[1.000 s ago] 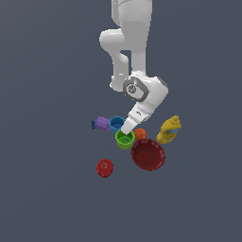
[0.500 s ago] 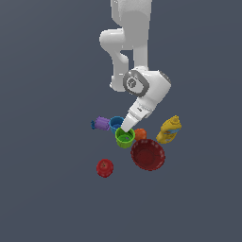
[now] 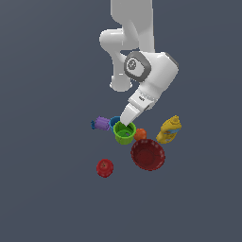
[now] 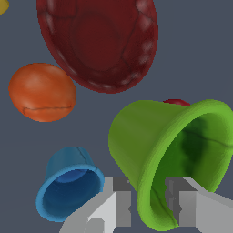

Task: Pick up a designated object from a clutter of objects.

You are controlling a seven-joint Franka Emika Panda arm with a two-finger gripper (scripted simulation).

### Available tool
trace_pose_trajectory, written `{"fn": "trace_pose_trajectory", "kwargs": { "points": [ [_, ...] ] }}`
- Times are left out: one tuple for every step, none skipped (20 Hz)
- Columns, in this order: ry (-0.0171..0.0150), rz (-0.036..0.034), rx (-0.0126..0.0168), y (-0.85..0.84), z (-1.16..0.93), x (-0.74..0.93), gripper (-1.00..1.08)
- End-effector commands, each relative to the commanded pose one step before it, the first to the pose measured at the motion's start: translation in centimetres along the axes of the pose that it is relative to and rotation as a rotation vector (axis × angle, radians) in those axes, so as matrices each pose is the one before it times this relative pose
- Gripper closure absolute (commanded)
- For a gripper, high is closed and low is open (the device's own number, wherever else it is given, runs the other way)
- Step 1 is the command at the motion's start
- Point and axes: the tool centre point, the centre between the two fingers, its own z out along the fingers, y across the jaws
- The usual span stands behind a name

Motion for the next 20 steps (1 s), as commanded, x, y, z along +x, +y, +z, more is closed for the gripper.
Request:
{"fn": "trace_pose_trajectory", "kwargs": {
  "points": [
    [0.0027, -0.00011, 0.00096, 1.562, -1.964, -0.303, 1.08],
    [0.00033, -0.00024, 0.00056, 0.64, -0.791, -0.126, 1.08],
    [0.00034, -0.00024, 0.00055, 0.66, -0.815, -0.129, 1.08],
    [0.00035, -0.00024, 0.00055, 0.677, -0.834, -0.132, 1.08],
    [0.00035, -0.00025, 0.00054, 0.691, -0.849, -0.133, 1.08],
    [0.0, 0.0, 0.0, 0.705, -0.878, -0.142, 1.08],
    [0.0005, -0.00036, 0.00076, 0.715, -0.863, -0.131, 1.08],
    [0.0, 0.0, 0.0, 0.726, -0.895, -0.143, 1.08],
    [0.00034, -0.00028, 0.00053, 0.735, -0.882, -0.133, 1.08],
    [0.0, 0.0, 0.0, 0.745, -0.904, -0.142, 1.08],
    [0.0, 0.0, 0.0, 0.754, -0.906, -0.141, 1.08],
    [0.0, 0.0, 0.0, 0.76, -0.903, -0.139, 1.08],
    [0.0, 0.0, 0.0, 0.745, -0.876, -0.133, 1.08],
    [-0.00039, 0.00003, -0.00029, 0.719, -0.845, -0.12, 1.08],
    [-0.00033, 0.00013, -0.00034, 0.694, -0.808, -0.118, 1.08],
    [-0.00032, 0.00014, -0.00034, 0.662, -0.762, -0.111, 1.08],
    [-0.00045, 0.00021, -0.00049, 0.624, -0.716, -0.102, 1.08],
    [-0.00031, 0.00015, -0.00034, 0.584, -0.656, -0.092, 1.08],
    [-0.00044, 0.00021, -0.00049, 0.54, -0.606, -0.083, 1.08],
    [-0.00062, 0.00031, -0.00069, 0.495, -0.559, -0.075, 1.08]
  ]
}}
